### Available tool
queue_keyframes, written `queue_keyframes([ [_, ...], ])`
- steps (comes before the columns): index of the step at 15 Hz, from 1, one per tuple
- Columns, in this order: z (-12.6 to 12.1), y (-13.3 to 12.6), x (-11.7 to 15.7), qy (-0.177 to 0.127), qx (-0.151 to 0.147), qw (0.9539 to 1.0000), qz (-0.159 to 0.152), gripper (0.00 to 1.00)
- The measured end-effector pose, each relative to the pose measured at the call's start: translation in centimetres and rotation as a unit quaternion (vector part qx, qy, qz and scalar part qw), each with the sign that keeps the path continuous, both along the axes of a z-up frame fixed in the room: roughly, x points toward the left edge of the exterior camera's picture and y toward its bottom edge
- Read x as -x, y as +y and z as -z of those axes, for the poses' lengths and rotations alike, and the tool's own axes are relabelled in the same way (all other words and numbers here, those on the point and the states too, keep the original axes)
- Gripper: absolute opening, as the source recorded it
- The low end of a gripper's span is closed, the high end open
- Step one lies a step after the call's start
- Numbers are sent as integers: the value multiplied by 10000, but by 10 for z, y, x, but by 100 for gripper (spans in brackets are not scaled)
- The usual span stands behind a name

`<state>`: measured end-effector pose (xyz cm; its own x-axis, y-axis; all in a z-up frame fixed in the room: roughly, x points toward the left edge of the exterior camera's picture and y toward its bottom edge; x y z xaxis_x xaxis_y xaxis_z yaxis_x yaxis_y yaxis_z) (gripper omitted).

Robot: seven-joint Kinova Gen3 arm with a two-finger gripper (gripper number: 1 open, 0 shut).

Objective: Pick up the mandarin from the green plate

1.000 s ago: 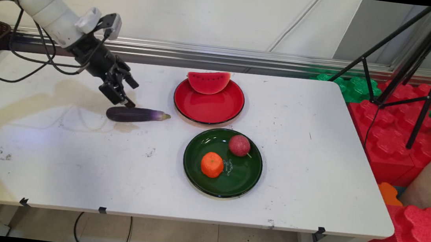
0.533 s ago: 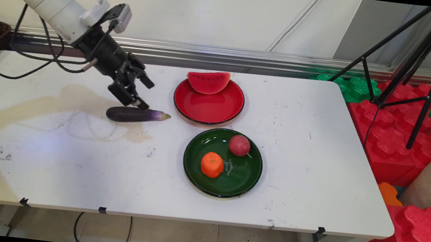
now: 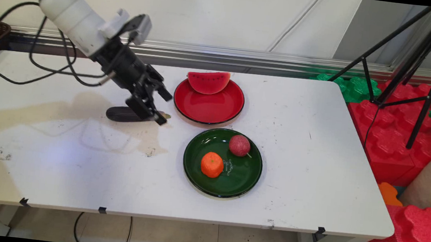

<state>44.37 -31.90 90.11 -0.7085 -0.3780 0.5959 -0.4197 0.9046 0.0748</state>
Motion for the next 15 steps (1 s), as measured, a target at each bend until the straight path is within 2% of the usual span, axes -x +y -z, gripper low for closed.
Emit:
queue_keyframes([
  [8, 32, -1, 60, -23, -176, 9995, 261, 100],
  [12, 55, -11, 90, -143, -249, 9989, 359, 100],
  [15, 68, -17, 103, -216, -301, 9986, 377, 100],
])
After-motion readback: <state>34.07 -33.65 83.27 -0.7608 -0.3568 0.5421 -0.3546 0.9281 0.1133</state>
